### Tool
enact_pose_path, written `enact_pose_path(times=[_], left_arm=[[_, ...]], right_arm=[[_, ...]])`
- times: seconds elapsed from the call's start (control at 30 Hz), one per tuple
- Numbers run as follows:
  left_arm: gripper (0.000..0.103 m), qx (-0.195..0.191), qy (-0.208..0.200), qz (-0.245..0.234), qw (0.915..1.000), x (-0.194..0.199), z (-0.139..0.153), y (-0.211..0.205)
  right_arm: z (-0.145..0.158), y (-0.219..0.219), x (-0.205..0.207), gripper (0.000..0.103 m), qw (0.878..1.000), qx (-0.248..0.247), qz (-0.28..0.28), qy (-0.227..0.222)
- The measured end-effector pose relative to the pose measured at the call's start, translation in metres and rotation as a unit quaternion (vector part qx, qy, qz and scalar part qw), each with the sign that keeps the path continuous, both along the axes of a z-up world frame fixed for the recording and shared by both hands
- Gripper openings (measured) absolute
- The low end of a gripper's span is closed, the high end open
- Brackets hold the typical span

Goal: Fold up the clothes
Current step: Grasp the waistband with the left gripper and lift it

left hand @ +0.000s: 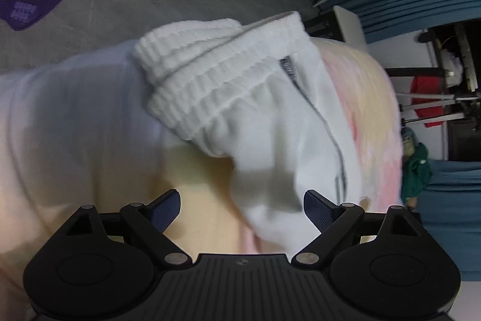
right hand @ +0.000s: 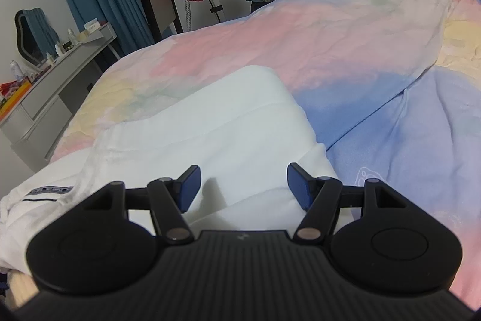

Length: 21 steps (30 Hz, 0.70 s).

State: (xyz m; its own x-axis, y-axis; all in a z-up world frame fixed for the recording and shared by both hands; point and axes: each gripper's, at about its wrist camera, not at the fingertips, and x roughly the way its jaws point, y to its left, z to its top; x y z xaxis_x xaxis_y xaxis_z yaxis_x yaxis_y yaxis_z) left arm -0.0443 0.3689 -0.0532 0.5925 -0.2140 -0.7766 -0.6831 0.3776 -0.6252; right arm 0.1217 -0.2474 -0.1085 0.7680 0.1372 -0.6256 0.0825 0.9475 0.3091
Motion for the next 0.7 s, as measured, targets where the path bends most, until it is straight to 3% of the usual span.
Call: enact_pose_path(times=[0.1,0.33,0.7], left_arm=[[0.091,-0.004,-0.012,-0.003,0.9999,0.006,-0.003,-0.004],[0.091,-0.054,-0.025,0.014,0.9981,0.015,-0.025,0.001],[0.088,-0.065,-0.035,0.003,0.9972,0.048,-0.045,-0.007]], right_arm=[[0.000,0.002,0.001,0.065,1.000,-0.005,0.001,0.001],[0.000,0.003,0.001,0.065,1.000,-0.011,0.003,0.002],[0.007,0.001,-0.004,0.066,1.000,-0.007,-0.022,-0.012]])
